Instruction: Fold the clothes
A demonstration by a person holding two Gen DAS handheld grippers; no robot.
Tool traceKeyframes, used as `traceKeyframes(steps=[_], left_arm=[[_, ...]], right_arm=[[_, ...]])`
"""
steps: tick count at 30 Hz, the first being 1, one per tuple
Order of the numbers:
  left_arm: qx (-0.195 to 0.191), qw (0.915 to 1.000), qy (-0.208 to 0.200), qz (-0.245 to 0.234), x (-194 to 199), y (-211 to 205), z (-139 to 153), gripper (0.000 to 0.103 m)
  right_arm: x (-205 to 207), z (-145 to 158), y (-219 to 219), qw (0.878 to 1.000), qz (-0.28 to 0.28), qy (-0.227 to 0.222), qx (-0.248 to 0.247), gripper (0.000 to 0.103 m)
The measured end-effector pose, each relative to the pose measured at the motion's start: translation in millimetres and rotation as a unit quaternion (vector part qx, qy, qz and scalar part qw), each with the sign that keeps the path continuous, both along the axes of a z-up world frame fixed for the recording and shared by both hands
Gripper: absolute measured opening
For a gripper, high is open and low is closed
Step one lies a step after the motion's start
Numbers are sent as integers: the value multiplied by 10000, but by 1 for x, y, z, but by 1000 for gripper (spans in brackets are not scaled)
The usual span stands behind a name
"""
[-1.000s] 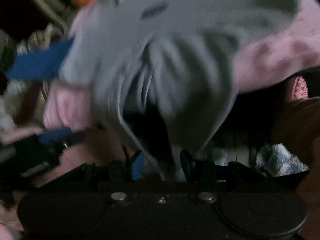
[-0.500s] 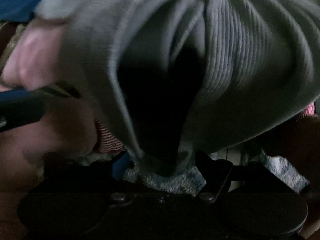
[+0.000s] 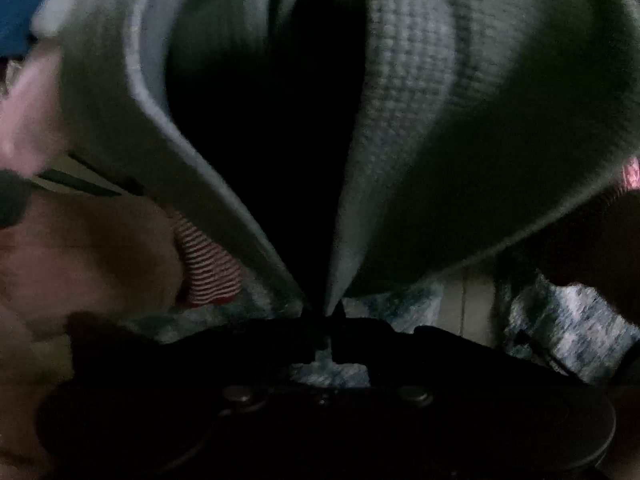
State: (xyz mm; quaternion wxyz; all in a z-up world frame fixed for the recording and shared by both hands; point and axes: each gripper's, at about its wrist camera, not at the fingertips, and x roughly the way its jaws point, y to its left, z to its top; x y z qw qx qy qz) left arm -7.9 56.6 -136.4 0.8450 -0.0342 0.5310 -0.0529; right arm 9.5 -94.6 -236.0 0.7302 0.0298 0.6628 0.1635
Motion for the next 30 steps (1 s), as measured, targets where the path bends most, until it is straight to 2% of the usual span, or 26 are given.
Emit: traceKeyframes(steps=[1,7,11,15,19,24,28,29,30], left_arm=[[-5,10000,-9,22,0,1,0,45],[-114,9991,-259,328,-3,14,11,45],[-418,9964,-545,489,-8,24,24,45],[-658,9929,-821,555,-9,28,37,45],[-784,9910,-944,531,-8,29,41,45],[-903,9907,-888,502,-1,30,38,45],[-972,9910,-685,622,10,35,29,45],[-994,9909,-615,665,13,37,26,45],[-1005,9908,-555,712,15,38,23,45]], right_arm=[[-2,6,-2,10000,0,-22,63,6],[-16,106,-21,9943,-74,-643,843,6],[-32,172,-47,9871,-237,-1013,1214,6],[-48,218,-68,9808,-271,-1463,1260,6],[-37,247,-81,9699,-435,-1959,1383,6],[24,263,-87,9632,-550,-2196,1446,6],[100,267,-68,9660,-750,-2147,1227,6],[125,266,-61,9670,-845,-2134,1104,10],[153,262,-54,9675,-903,-2169,937,25]])
